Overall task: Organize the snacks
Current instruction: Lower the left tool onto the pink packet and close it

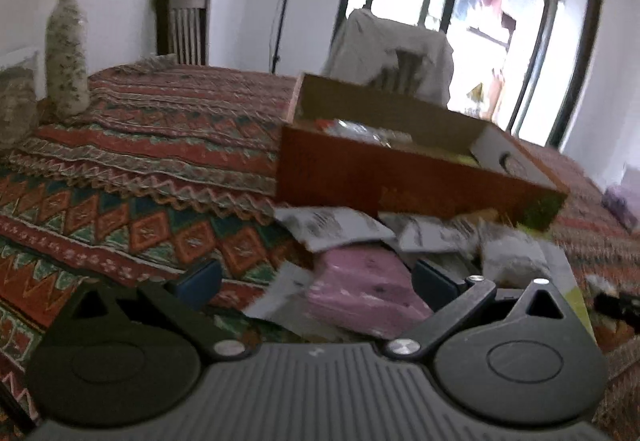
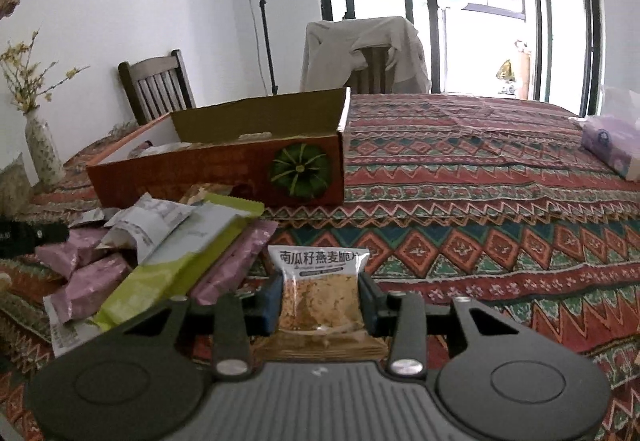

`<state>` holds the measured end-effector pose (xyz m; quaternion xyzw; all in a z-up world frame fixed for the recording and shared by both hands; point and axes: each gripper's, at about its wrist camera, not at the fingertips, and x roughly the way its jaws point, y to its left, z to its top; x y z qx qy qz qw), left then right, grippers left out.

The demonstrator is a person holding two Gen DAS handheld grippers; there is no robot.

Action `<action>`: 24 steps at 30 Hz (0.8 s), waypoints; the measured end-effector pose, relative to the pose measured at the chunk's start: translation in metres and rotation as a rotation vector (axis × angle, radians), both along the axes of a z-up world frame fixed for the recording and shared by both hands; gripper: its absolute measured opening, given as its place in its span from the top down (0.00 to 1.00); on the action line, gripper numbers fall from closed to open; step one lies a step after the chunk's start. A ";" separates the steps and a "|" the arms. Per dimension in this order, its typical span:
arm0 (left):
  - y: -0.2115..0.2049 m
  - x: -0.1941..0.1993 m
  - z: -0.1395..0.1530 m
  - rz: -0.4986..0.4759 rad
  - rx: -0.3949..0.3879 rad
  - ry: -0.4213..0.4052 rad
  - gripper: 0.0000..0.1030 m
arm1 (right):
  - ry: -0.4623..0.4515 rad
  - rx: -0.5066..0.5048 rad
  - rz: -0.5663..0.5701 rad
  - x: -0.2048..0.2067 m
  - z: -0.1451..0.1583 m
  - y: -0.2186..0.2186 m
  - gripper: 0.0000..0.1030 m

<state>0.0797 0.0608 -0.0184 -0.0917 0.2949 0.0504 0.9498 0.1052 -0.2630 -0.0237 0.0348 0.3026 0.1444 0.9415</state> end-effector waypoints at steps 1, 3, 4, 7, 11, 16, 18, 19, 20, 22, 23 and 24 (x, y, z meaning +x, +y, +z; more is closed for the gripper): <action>-0.007 0.003 0.000 0.001 0.033 0.015 0.00 | -0.001 0.003 -0.001 -0.001 -0.001 0.000 0.62; -0.016 0.009 0.001 0.003 0.078 0.027 0.00 | -0.002 0.008 -0.002 -0.001 -0.001 0.001 0.62; -0.020 0.013 0.001 -0.001 0.094 0.038 0.00 | -0.003 0.012 0.000 -0.003 -0.001 0.002 0.62; -0.032 0.023 0.002 -0.009 0.157 0.082 0.00 | -0.007 0.019 0.000 -0.007 -0.001 0.002 0.62; -0.044 0.035 0.001 -0.038 0.231 0.146 0.01 | -0.012 0.027 -0.012 -0.011 -0.001 -0.002 0.62; -0.050 0.045 -0.008 -0.058 0.254 0.213 0.32 | -0.012 0.043 -0.028 -0.012 -0.002 -0.006 0.62; -0.050 0.042 -0.007 -0.053 0.250 0.201 0.35 | -0.015 0.043 -0.027 -0.013 -0.002 -0.007 0.62; -0.048 0.039 -0.005 -0.046 0.240 0.190 0.36 | -0.018 0.043 -0.026 -0.014 -0.002 -0.007 0.62; -0.046 0.037 -0.004 -0.041 0.232 0.182 0.37 | -0.022 0.043 -0.024 -0.016 -0.001 -0.007 0.62; -0.041 0.031 -0.001 -0.034 0.212 0.170 0.37 | -0.029 0.045 -0.022 -0.017 0.000 -0.007 0.62; -0.040 0.029 0.001 -0.037 0.203 0.165 0.38 | -0.032 0.046 -0.022 -0.018 0.000 -0.007 0.62; -0.038 0.026 0.002 -0.038 0.196 0.157 0.38 | -0.034 0.047 -0.022 -0.019 0.000 -0.008 0.62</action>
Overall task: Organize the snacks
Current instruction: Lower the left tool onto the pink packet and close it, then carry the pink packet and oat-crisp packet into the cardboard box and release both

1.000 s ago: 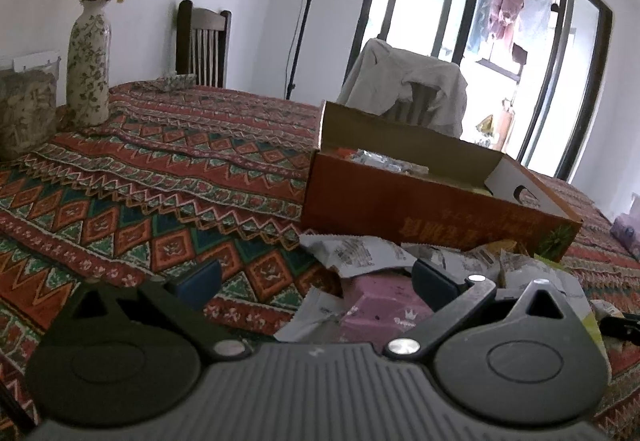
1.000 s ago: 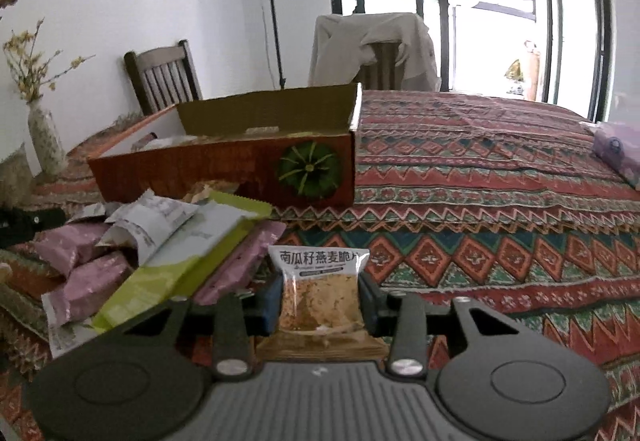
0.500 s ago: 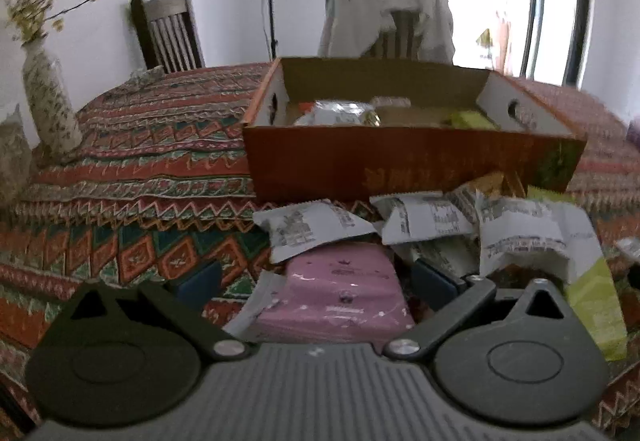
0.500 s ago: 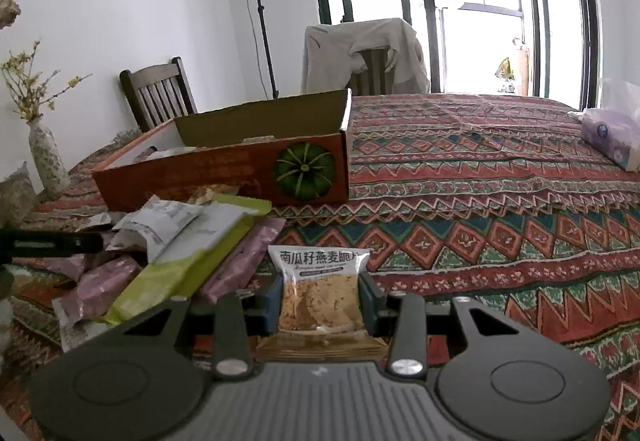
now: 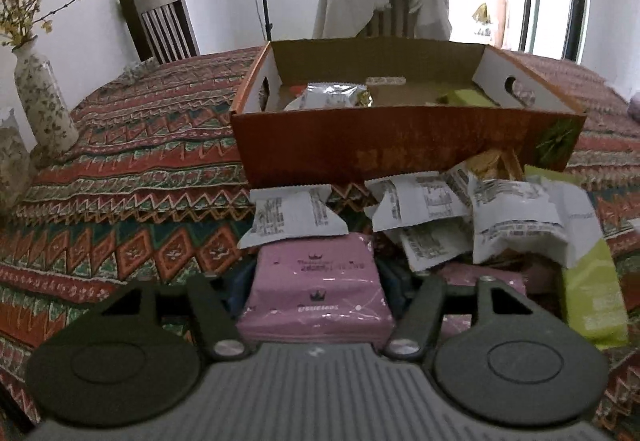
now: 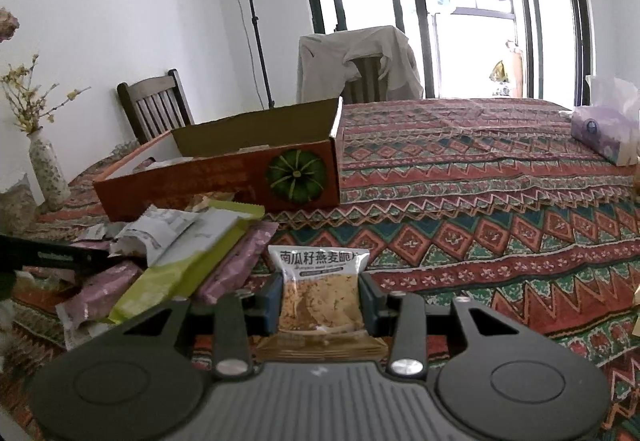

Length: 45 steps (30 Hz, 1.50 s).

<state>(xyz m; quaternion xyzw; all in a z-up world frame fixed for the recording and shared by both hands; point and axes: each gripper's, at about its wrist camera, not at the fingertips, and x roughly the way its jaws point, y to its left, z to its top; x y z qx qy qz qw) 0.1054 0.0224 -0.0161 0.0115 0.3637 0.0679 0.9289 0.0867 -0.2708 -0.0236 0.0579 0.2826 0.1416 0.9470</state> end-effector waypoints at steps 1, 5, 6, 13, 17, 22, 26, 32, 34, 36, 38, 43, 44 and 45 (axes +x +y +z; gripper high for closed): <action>0.001 -0.003 0.002 -0.001 -0.003 -0.007 0.38 | -0.003 0.001 -0.001 -0.001 0.000 0.000 0.62; 0.001 -0.017 0.010 -0.011 -0.029 -0.041 0.38 | -0.014 0.001 0.002 -0.003 0.003 0.001 0.62; 0.001 -0.022 0.013 -0.013 -0.034 -0.052 0.38 | -0.018 0.000 0.003 -0.004 0.003 0.002 0.62; 0.004 -0.050 0.032 -0.023 -0.072 -0.138 0.38 | -0.062 0.006 0.001 -0.007 0.012 0.002 0.62; 0.004 -0.050 0.040 -0.024 -0.088 -0.162 0.38 | -0.081 0.010 -0.004 -0.003 0.018 0.002 0.62; 0.002 -0.038 0.053 -0.022 -0.108 -0.192 0.38 | -0.118 0.011 -0.009 0.011 0.036 0.005 0.62; -0.001 -0.023 0.064 -0.020 -0.124 -0.227 0.38 | -0.147 0.014 -0.011 0.029 0.052 0.010 0.62; -0.008 0.012 0.077 -0.021 -0.157 -0.251 0.38 | -0.165 0.024 -0.005 0.066 0.070 0.025 0.62; -0.011 0.025 0.079 -0.019 -0.174 -0.255 0.38 | -0.167 0.020 -0.003 0.077 0.073 0.030 0.62; -0.012 0.038 0.081 -0.012 -0.182 -0.262 0.38 | -0.159 0.020 -0.002 0.092 0.075 0.036 0.62; -0.012 0.052 0.082 -0.001 -0.194 -0.269 0.38 | -0.149 0.027 -0.004 0.107 0.075 0.042 0.62; -0.013 0.089 0.079 0.034 -0.219 -0.271 0.38 | -0.128 0.055 -0.010 0.143 0.074 0.054 0.62; -0.014 0.098 0.077 0.039 -0.228 -0.267 0.38 | -0.123 0.065 -0.011 0.152 0.074 0.056 0.62; -0.014 0.105 0.075 0.043 -0.233 -0.263 0.38 | -0.121 0.071 -0.012 0.157 0.073 0.057 0.62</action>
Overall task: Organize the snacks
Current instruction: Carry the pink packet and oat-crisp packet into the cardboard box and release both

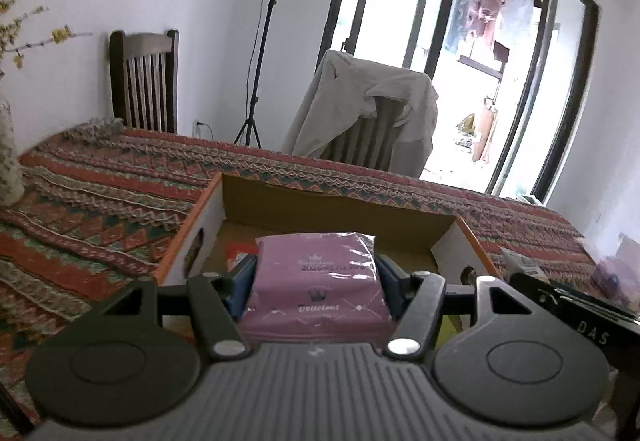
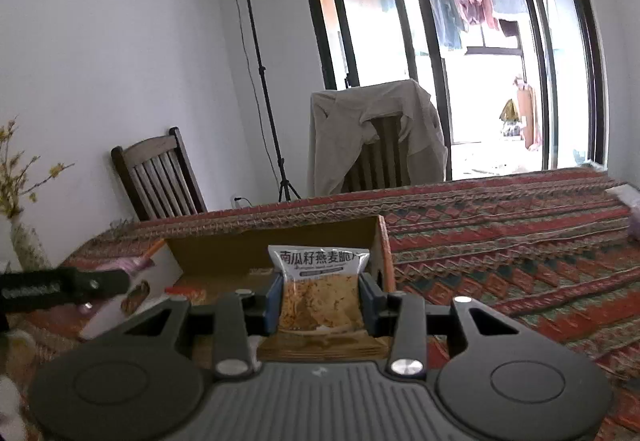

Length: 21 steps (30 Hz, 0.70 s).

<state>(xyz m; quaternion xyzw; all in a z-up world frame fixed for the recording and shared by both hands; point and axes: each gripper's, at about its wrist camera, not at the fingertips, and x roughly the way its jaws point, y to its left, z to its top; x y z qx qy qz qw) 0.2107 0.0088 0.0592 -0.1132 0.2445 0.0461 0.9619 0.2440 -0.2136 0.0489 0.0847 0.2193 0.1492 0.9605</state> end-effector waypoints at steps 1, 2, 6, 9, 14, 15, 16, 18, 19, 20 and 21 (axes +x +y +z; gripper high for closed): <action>0.000 0.009 -0.003 0.006 -0.003 0.005 0.38 | 0.002 0.005 0.000 0.007 0.000 0.003 0.62; 0.000 0.015 -0.005 0.011 -0.008 0.008 0.38 | 0.001 0.009 0.000 0.014 -0.002 0.005 0.62; 0.003 0.036 -0.021 0.028 -0.031 0.026 0.38 | 0.001 0.011 -0.001 0.034 -0.016 0.015 0.62; 0.007 0.043 -0.032 0.019 -0.027 0.046 0.38 | -0.001 0.000 0.018 0.038 -0.025 0.019 0.62; 0.008 0.045 -0.039 0.010 -0.031 0.066 0.38 | -0.023 -0.014 0.043 0.030 -0.023 0.025 0.62; 0.007 0.044 -0.039 0.016 -0.026 0.063 0.38 | -0.030 -0.024 0.042 0.028 -0.023 0.026 0.62; 0.008 0.043 -0.040 0.022 -0.026 0.062 0.38 | -0.034 -0.037 0.039 0.026 -0.024 0.028 0.62; 0.009 0.042 -0.041 0.028 -0.031 0.061 0.38 | -0.027 -0.050 0.035 0.025 -0.026 0.030 0.62; 0.009 0.042 -0.042 0.027 -0.031 0.061 0.38 | -0.023 -0.057 0.033 0.025 -0.028 0.031 0.62; 0.008 0.041 -0.044 0.024 -0.029 0.065 0.38 | -0.019 -0.069 0.027 0.025 -0.031 0.032 0.62; 0.007 0.042 -0.045 0.021 -0.024 0.071 0.38 | -0.015 -0.082 0.024 0.026 -0.032 0.033 0.62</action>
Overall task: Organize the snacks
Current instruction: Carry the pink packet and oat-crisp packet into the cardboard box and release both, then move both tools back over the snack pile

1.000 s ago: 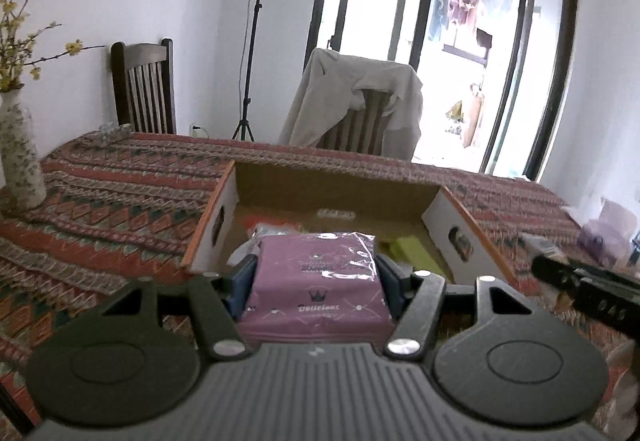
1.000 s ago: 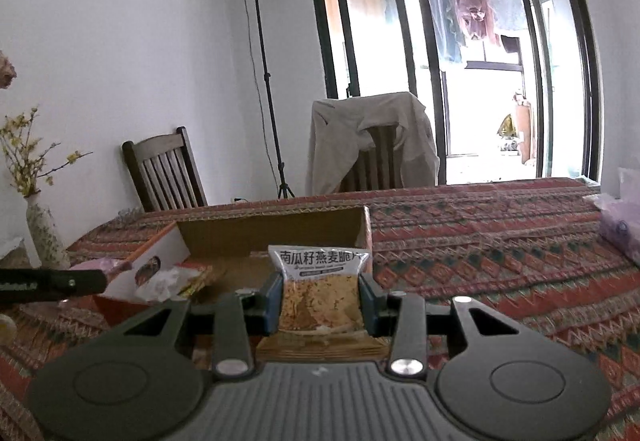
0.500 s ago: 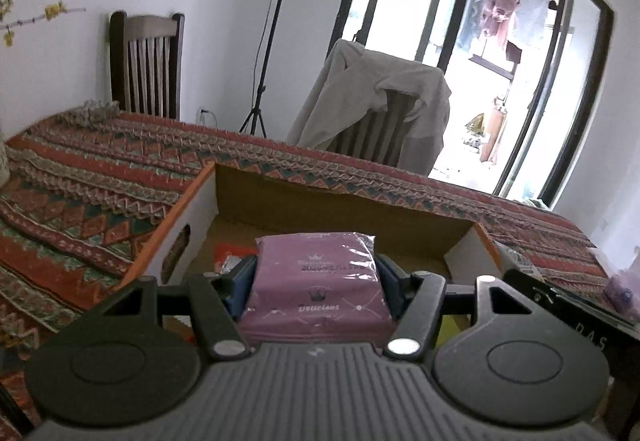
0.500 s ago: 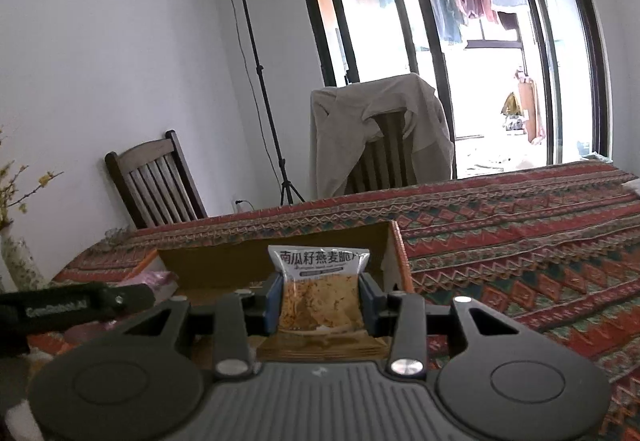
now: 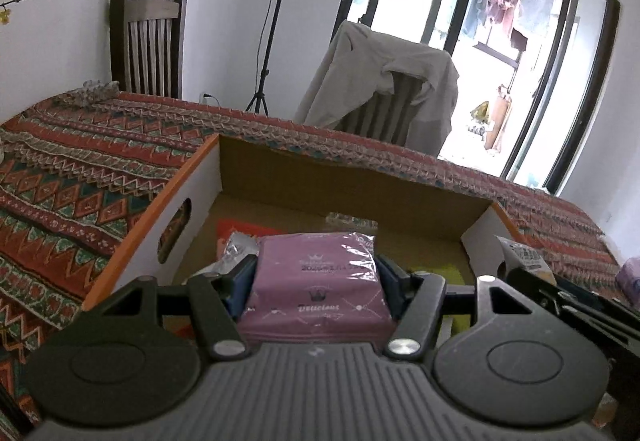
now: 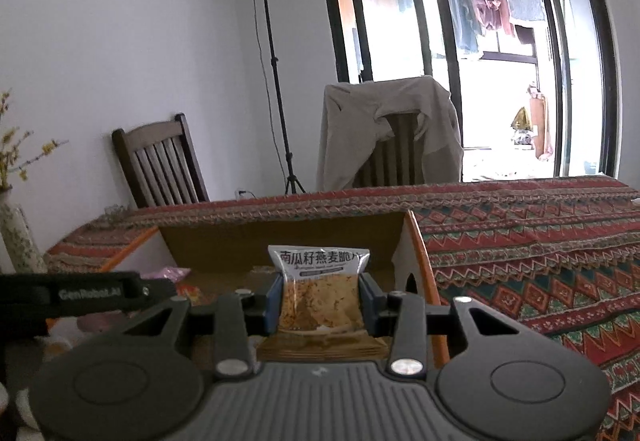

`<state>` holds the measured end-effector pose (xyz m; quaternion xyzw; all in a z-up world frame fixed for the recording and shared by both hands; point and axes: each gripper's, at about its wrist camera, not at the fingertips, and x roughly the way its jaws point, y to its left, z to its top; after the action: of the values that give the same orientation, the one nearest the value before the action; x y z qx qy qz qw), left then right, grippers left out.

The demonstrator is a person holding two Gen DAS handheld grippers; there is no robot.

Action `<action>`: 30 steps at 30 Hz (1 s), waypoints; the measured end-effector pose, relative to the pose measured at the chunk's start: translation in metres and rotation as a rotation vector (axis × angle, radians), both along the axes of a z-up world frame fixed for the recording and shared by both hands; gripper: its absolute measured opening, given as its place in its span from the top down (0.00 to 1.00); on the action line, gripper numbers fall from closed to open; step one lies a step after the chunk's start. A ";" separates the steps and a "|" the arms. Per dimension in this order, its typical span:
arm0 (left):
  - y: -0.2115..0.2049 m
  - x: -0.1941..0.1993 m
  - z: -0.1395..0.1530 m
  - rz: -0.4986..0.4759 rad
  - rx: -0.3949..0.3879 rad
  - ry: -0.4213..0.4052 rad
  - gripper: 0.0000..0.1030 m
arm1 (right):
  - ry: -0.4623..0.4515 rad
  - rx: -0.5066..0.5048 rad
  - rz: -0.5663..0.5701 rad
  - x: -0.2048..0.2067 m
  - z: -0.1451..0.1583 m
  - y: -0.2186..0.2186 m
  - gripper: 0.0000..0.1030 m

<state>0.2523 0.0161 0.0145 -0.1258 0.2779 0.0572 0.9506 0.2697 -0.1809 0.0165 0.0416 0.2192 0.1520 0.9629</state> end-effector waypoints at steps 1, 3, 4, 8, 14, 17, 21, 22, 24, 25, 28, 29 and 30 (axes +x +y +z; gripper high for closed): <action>0.000 0.001 -0.001 -0.002 0.002 0.007 0.38 | 0.005 -0.009 -0.001 0.002 -0.002 0.002 0.62; -0.001 0.003 -0.004 -0.009 0.000 0.016 0.38 | 0.024 -0.028 -0.006 0.004 -0.006 0.004 0.62; 0.000 0.003 -0.005 -0.012 -0.001 0.021 0.38 | 0.032 -0.033 -0.007 0.004 -0.008 0.004 0.62; -0.001 0.000 -0.005 -0.008 0.003 0.009 0.35 | 0.061 -0.031 -0.013 0.007 -0.014 0.001 0.58; 0.001 -0.012 0.003 0.014 -0.016 -0.068 0.00 | 0.051 0.008 -0.008 0.006 -0.015 -0.005 0.09; -0.001 -0.014 0.005 0.011 -0.014 -0.089 0.00 | 0.046 0.025 0.016 0.003 -0.014 -0.005 0.00; -0.001 -0.014 0.006 0.017 -0.008 -0.092 0.00 | 0.034 -0.003 0.006 0.000 -0.013 -0.002 0.00; -0.001 -0.015 0.006 0.018 -0.009 -0.094 0.00 | 0.033 -0.002 0.005 -0.001 -0.013 -0.002 0.00; 0.000 -0.016 0.006 0.023 -0.019 -0.096 0.00 | 0.031 0.004 0.004 -0.002 -0.012 -0.003 0.00; 0.001 -0.016 0.006 0.025 -0.023 -0.097 0.00 | 0.030 0.006 0.003 -0.002 -0.011 -0.004 0.00; 0.002 -0.019 0.007 0.034 -0.024 -0.101 0.00 | 0.019 0.008 -0.004 -0.005 -0.010 -0.005 0.00; 0.002 -0.019 0.008 0.037 -0.025 -0.101 0.00 | 0.014 0.009 -0.007 -0.006 -0.009 -0.007 0.00; 0.002 -0.021 0.009 0.039 -0.025 -0.104 0.00 | 0.010 0.008 -0.011 -0.007 -0.008 -0.007 0.00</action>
<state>0.2316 0.0179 0.0233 -0.1458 0.2265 0.0659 0.9608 0.2631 -0.1879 0.0086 0.0476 0.2234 0.1476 0.9623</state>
